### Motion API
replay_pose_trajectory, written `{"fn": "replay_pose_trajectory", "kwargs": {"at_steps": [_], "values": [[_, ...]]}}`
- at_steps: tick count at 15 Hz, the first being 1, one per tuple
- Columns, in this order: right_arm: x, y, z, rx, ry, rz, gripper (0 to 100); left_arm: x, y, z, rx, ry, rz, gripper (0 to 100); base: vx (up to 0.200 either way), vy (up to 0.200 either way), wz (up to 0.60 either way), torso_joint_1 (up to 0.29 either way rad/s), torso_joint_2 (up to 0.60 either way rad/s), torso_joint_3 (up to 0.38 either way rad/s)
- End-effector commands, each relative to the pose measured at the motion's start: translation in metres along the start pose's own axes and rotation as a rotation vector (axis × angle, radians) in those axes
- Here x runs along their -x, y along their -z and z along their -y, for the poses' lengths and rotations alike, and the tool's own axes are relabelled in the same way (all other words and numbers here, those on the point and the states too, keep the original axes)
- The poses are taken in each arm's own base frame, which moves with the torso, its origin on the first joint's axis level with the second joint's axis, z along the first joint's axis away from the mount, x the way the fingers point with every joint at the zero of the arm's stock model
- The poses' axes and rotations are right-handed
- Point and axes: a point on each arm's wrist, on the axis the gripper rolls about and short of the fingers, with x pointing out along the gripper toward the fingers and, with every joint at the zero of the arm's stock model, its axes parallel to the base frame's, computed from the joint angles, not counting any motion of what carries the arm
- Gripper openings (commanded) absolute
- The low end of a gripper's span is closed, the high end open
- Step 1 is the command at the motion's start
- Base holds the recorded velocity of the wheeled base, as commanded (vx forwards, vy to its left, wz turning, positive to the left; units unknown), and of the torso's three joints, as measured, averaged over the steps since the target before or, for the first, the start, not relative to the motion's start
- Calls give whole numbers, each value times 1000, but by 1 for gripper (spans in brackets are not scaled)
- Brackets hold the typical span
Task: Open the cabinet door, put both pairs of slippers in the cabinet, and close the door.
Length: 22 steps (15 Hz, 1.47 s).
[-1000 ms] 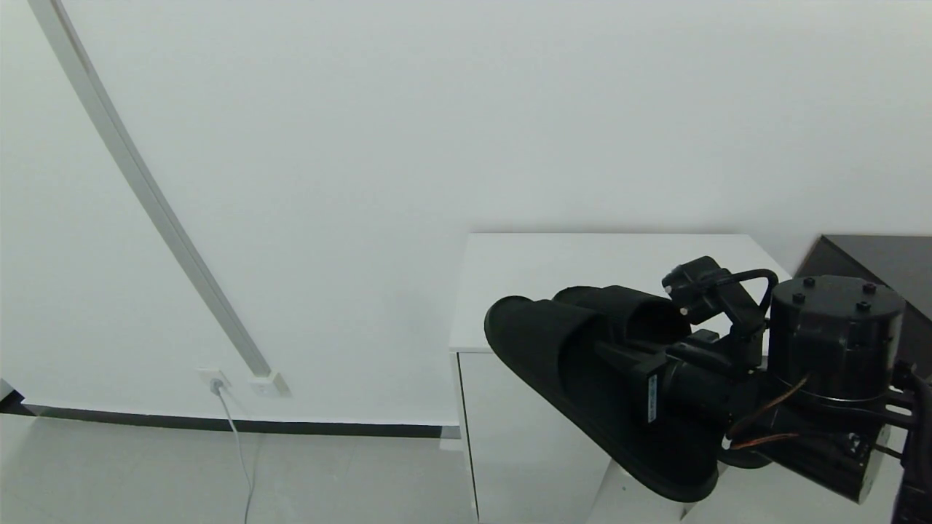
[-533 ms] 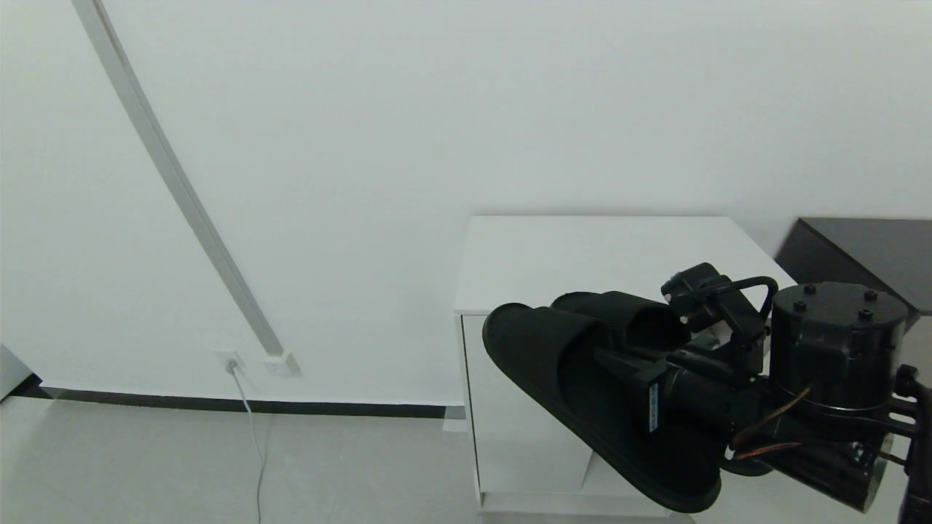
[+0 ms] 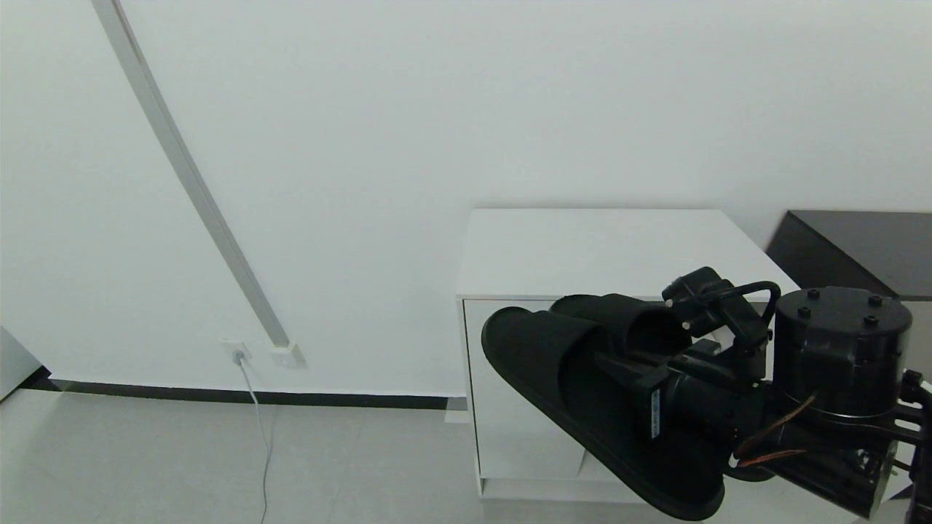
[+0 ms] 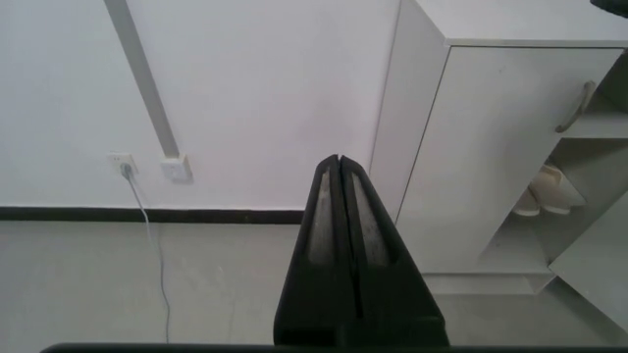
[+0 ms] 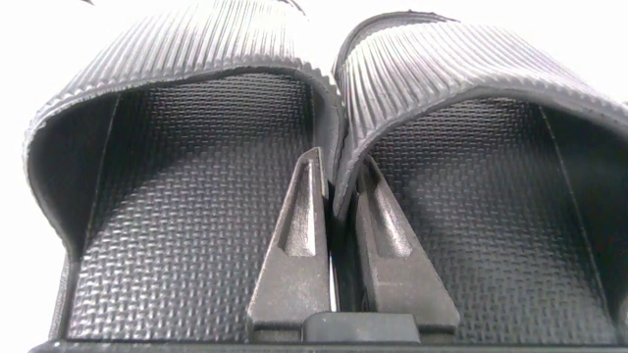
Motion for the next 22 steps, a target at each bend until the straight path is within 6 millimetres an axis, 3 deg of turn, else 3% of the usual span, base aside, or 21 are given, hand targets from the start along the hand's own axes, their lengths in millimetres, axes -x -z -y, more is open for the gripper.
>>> {"fn": "replay_pose_trajectory", "kwargs": {"at_steps": [1,11,22], "values": [[-1,2,-1,2,-4,-8,0,0,0,0,0,0,0,0,0,0,0,0,0,0],[-3,3,-3,6,-2,-14,0,0,0,0,0,-2,0,0,0,0,0,0,0,0],[-4,5,-3,9,3,-20,0,0,0,0,0,-2,0,0,0,-200,0,4,4,2]]}}
